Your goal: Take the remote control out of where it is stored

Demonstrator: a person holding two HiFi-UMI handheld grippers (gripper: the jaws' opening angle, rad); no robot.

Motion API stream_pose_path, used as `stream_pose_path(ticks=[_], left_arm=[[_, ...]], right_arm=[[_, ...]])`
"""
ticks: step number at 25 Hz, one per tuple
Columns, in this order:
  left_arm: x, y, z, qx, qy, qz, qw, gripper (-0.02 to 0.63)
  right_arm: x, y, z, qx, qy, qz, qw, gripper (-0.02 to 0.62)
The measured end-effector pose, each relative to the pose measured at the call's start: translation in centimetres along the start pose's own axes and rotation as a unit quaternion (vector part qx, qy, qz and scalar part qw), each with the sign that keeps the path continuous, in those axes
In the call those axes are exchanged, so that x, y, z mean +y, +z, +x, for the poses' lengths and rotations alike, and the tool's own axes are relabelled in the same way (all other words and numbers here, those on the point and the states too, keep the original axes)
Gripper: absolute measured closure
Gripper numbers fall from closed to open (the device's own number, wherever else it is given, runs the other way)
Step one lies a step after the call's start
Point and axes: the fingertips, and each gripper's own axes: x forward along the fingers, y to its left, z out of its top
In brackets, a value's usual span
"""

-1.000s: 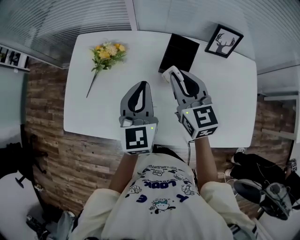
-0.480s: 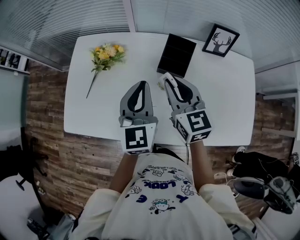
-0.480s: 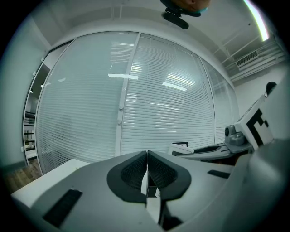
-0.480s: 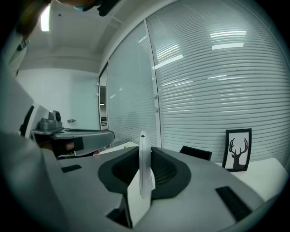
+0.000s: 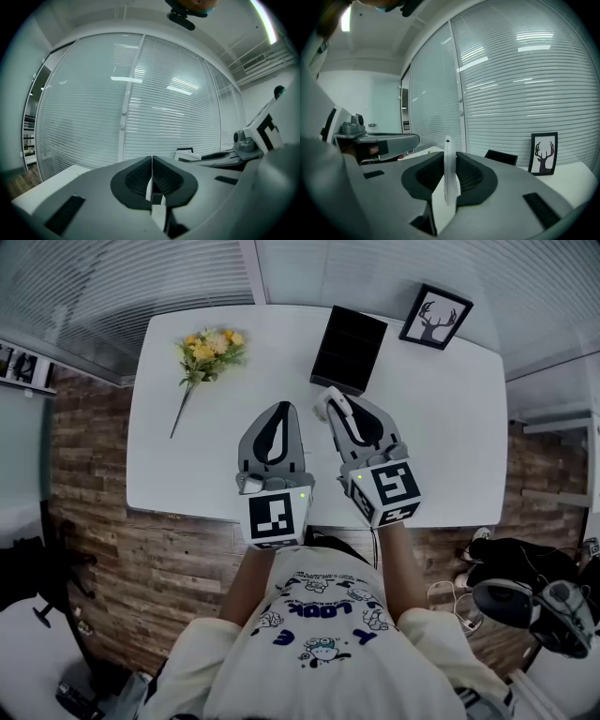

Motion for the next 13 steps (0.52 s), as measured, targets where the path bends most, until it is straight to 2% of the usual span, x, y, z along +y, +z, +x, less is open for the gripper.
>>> stream_pose_path(ticks=[13], left_arm=[[-0.61,0.11,-0.29,-0.005,-0.007,-0.003,1.0000,0.588]], right_arm=[[0.31,-0.04,-0.68,0.000,-0.002,-0.001,1.000,0.512]])
